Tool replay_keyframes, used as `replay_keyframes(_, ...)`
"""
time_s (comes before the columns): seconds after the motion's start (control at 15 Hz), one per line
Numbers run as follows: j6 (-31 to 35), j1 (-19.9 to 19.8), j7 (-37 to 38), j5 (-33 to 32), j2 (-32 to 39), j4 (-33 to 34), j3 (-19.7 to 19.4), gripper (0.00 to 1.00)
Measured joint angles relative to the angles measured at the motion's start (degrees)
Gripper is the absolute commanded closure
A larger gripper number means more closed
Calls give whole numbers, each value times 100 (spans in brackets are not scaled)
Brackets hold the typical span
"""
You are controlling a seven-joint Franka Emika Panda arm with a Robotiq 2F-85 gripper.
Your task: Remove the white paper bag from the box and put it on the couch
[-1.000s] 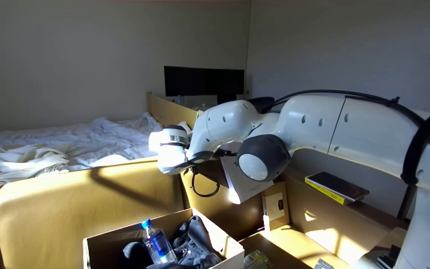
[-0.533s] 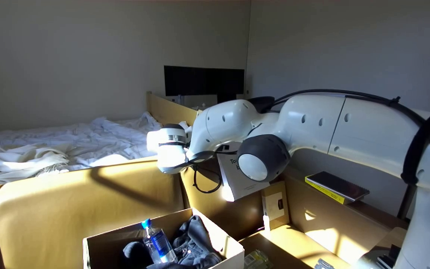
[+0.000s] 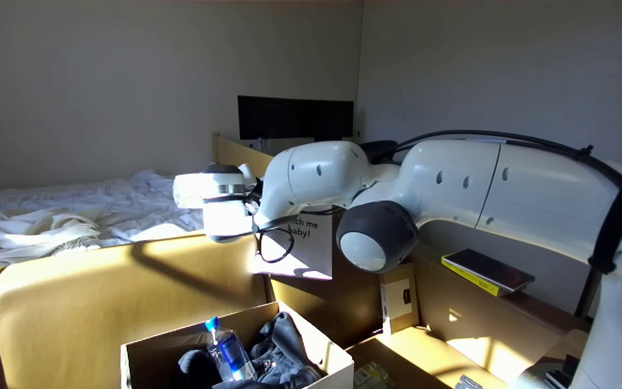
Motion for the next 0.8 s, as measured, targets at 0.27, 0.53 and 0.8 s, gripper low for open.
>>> replay_keyframes(0.27, 1093, -15, 0, -162, 10, 13, -86, 0)
replay_keyframes(0.53, 1613, -37, 46, -245, 56, -47, -152, 0)
replay_keyframes(0.8, 1760, 25, 375, -695, 136, -255, -204, 0)
